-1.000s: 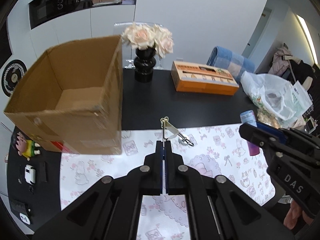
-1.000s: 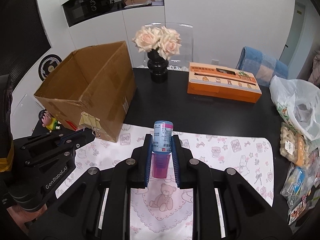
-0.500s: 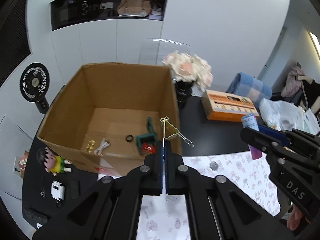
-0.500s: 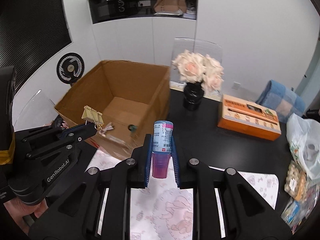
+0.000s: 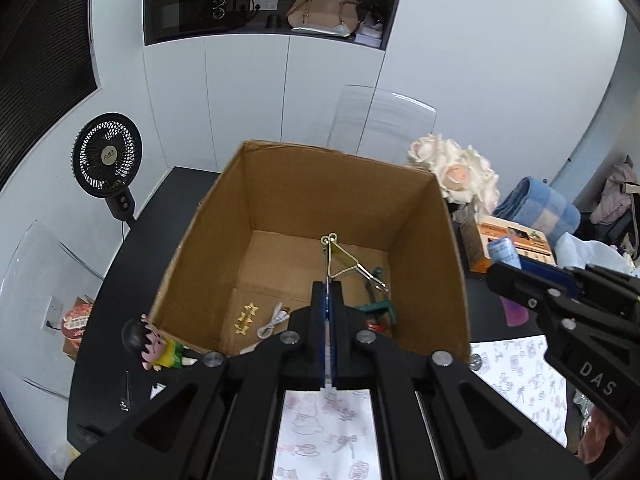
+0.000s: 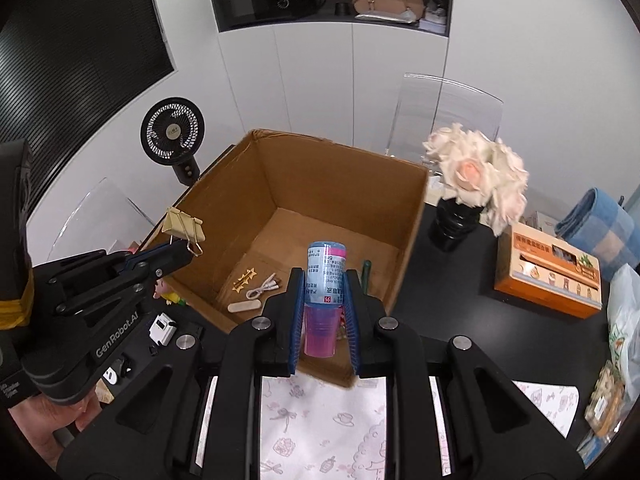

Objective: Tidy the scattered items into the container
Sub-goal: 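Carry the binder clip and bottle over the cardboard box with both tools, then open both tools to drop the binder clip and bottle into the box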

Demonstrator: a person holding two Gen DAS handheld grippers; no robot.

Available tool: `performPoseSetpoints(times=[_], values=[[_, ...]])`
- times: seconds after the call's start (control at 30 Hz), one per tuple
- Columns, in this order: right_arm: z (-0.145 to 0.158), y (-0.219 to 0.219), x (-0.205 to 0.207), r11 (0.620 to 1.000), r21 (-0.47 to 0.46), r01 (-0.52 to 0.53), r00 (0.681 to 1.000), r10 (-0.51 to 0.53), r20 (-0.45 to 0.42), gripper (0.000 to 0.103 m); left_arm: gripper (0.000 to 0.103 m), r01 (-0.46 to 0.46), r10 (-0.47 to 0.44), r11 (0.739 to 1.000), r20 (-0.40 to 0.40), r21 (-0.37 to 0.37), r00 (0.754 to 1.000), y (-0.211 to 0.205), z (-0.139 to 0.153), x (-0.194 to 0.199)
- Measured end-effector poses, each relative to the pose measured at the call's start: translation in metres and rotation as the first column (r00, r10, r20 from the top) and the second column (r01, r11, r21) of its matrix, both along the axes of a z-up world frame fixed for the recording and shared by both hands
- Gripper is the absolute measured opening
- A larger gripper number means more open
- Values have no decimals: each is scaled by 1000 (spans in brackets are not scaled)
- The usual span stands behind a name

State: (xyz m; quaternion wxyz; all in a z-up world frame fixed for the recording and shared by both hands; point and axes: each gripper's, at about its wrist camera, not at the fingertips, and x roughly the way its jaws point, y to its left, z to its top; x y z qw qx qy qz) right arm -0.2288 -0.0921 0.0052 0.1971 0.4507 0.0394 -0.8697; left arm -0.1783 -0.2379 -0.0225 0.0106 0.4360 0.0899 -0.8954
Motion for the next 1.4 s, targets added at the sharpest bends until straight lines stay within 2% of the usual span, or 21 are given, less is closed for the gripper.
performPoseSetpoints(times=[0.3, 0.8, 0.87, 0.9, 0.93, 0.97, 1.0, 1.03, 1.07, 1.1, 1.13, 1.2, 1.4], values=[[-10, -28, -28, 998, 59, -34, 999, 33, 32, 19, 1, -9, 8, 1000, 47, 18, 999, -17, -13, -17], [-19, -32, -34, 997, 62, -46, 998, 42, 53, 20, 1, -23, 21, 999, 54, 31, 998, -25, -13, -26], [-20, -31, -34, 997, 60, -43, 998, 40, 50, 20, 2, -30, 27, 999, 60, 39, 998, -26, -15, -27], [-21, -30, -33, 997, 63, -40, 998, 37, 47, 28, 2, -27, 24, 999, 69, 32, 997, -26, -16, -27], [-21, -29, -33, 997, 71, -33, 999, 30, 41, 61, 8, -23, 21, 999, 77, 25, 997, -25, -18, -28], [-22, -27, -32, 996, 86, -19, 1000, 17, 27, 80, 28, -26, 24, 1000, 82, 15, 996, -25, -19, -28], [-22, -25, -31, 995, 103, -3, 1000, 2, 10, 93, 41, -42, 42, 999, 76, -4, 996, -27, -19, -27], [-23, -20, -32, 996, 93, 10, 1000, -11, 12, 94, 70, -59, 60, 998, 70, -22, 996, -30, -18, -27], [-24, -15, -33, 997, 74, 22, 1000, -23, 19, 95, 89, -72, 74, 997, 66, -29, 995, -32, -18, -26], [-25, -9, -34, 998, 56, 34, 999, -36, 27, 103, 95, -75, 75, 997, 64, -7, 995, -36, -19, -24], [-26, -4, -35, 998, 37, 44, 998, -46, 35, 103, 102, -78, 77, 997, 63, 15, 995, -39, -19, -23], [-27, 2, -35, 998, 39, 58, 998, -59, 34, 103, 103, -78, 76, 996, 63, 34, 995, -42, -19, -21], [-29, 9, -29, 998, 30, 63, 997, -64, 36, 103, 103, -81, 81, 997, 54, -8, 995, -34, -12, -15]])
